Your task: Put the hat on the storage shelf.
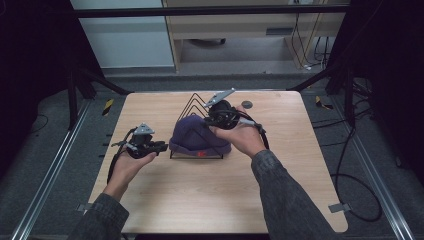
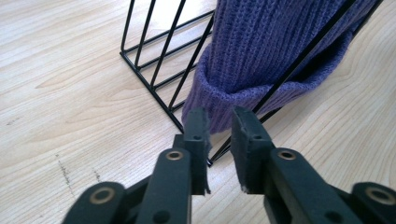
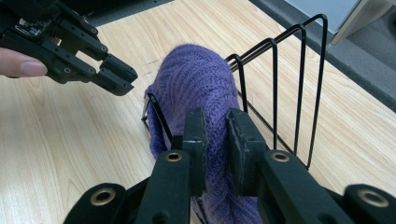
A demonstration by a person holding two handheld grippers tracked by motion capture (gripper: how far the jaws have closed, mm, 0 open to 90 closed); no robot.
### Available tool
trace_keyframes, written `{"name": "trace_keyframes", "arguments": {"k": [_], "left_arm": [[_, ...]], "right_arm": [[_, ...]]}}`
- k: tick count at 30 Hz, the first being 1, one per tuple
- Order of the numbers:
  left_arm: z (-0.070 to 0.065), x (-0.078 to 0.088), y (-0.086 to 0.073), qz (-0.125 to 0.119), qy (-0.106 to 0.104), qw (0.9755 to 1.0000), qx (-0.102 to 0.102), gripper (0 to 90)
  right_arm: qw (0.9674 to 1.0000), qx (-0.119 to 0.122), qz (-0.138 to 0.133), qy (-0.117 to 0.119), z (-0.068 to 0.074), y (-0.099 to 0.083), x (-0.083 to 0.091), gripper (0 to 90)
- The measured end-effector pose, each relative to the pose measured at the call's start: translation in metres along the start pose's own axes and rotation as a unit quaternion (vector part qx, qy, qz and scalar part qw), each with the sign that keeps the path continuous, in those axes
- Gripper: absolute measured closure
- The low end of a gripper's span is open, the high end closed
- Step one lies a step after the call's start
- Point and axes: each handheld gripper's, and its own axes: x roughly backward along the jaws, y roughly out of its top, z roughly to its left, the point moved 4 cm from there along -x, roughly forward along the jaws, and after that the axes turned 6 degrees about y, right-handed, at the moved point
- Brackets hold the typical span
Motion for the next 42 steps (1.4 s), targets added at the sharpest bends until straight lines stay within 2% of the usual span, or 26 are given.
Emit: {"name": "trace_keyframes", "arguments": {"k": [9, 18, 21, 28, 33, 36, 39, 42], "left_arm": [[-0.001, -0.002, -0.001, 0.001, -0.006, 1.0000, 0.003, 86.4], [0.002, 0.000, -0.002, 0.000, 0.001, 1.0000, 0.006, 85.3], [0.002, 0.002, -0.004, -0.005, 0.011, 0.9998, 0.014, 81.5], [0.001, 0.001, -0.015, -0.015, 0.046, 0.9986, 0.020, 65.6], [0.002, 0.000, -0.024, -0.020, 0.049, 0.9980, 0.035, 62.0], [0.005, -0.001, -0.032, -0.021, 0.062, 0.9964, 0.054, 57.9], [0.006, -0.002, -0.036, -0.016, 0.069, 0.9962, 0.052, 54.3], [0.007, -0.006, -0.043, 0.007, 0.083, 0.9959, 0.037, 49.7]], "right_arm": [[1.0000, -0.002, 0.001, 0.002, 0.001, 0.000, -0.002, 77.6], [1.0000, 0.000, 0.005, 0.005, 0.003, 0.001, -0.006, 77.1], [1.0000, 0.003, 0.005, 0.005, 0.004, 0.002, -0.007, 76.0], [1.0000, 0.001, 0.000, 0.003, 0.005, 0.003, -0.006, 72.0], [1.0000, 0.003, -0.002, 0.003, 0.007, 0.004, -0.004, 71.2], [1.0000, 0.002, -0.004, 0.004, 0.007, 0.004, -0.001, 71.1], [1.0000, 0.002, -0.004, 0.003, 0.007, 0.004, -0.001, 71.1], [1.0000, 0.001, -0.006, 0.002, 0.008, 0.002, 0.001, 71.1]]}}
